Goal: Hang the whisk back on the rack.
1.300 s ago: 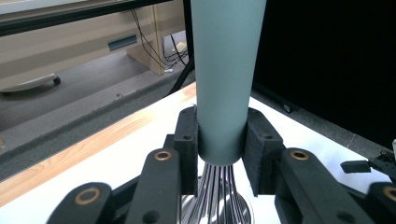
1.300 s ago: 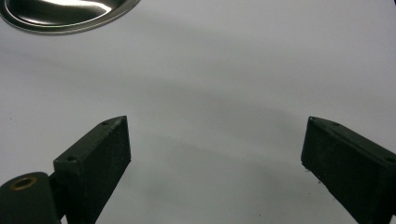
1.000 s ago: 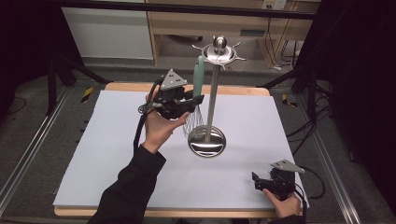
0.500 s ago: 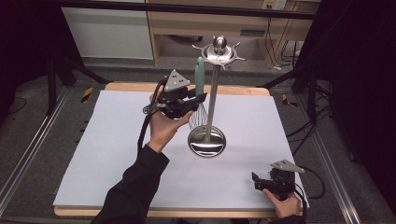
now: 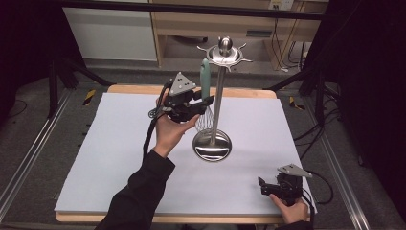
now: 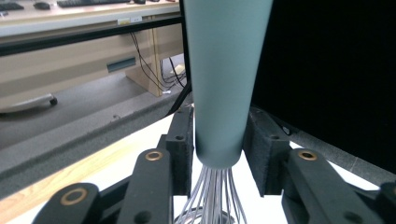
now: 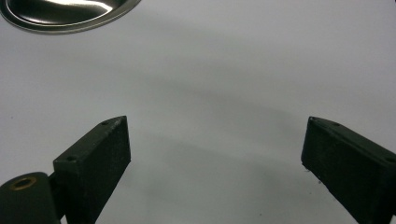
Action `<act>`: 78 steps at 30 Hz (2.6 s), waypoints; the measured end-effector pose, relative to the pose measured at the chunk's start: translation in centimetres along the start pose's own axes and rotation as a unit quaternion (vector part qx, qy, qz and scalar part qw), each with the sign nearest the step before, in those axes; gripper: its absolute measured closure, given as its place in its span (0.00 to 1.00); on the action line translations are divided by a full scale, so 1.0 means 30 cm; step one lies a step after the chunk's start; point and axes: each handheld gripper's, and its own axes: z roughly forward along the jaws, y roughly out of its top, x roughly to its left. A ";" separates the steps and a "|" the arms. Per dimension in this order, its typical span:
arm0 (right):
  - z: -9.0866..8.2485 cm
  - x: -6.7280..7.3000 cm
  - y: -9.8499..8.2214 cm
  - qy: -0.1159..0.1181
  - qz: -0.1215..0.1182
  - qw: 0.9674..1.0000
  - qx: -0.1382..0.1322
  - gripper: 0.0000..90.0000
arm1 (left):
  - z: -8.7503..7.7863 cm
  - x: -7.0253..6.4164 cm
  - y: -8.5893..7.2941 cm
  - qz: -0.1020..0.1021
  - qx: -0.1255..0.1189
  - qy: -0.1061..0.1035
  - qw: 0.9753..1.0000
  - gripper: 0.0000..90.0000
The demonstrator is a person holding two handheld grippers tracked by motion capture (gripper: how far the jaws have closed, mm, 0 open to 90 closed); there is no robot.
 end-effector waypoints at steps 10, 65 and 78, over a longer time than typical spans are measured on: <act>0.001 0.000 -0.001 -0.002 0.000 1.000 -0.003 0.10 | -0.023 0.007 -0.022 0.005 -0.004 0.003 1.000 0.66; 0.001 -0.023 -0.016 -0.022 0.003 1.000 0.007 0.09 | -0.252 0.137 -0.607 -0.029 0.127 0.045 0.991 0.35; 0.001 -0.036 -0.022 -0.027 0.005 1.000 0.013 0.09 | -0.307 0.191 -0.698 -0.047 0.142 0.073 0.986 0.31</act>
